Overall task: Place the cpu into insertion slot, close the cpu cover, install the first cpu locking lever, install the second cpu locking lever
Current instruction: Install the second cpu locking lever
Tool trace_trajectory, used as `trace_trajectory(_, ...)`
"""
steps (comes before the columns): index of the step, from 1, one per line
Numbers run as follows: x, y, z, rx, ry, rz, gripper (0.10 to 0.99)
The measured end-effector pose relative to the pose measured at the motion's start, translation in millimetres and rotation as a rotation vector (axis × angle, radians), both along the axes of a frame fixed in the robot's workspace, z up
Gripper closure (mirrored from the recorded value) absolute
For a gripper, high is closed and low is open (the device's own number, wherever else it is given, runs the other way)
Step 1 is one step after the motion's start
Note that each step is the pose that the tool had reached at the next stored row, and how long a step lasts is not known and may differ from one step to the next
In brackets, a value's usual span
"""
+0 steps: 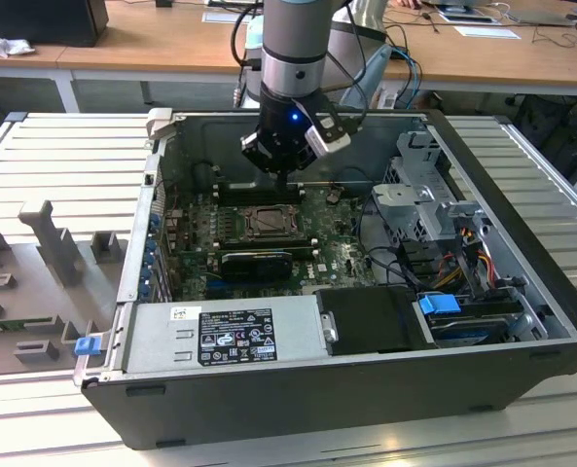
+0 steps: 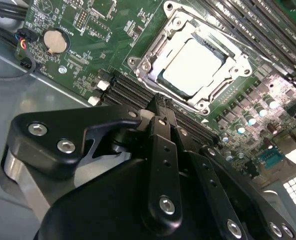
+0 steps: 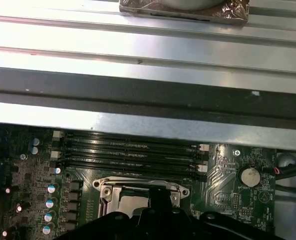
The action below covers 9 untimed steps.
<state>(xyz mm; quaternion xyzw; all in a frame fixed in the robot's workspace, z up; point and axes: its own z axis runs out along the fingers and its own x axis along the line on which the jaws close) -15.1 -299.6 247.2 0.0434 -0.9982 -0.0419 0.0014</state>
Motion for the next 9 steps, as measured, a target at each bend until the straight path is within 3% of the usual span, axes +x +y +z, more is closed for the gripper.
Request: trace_trajectory(9, 0.0, -13.6, -0.4, 0.0, 0.0, 0.0, 0.98)
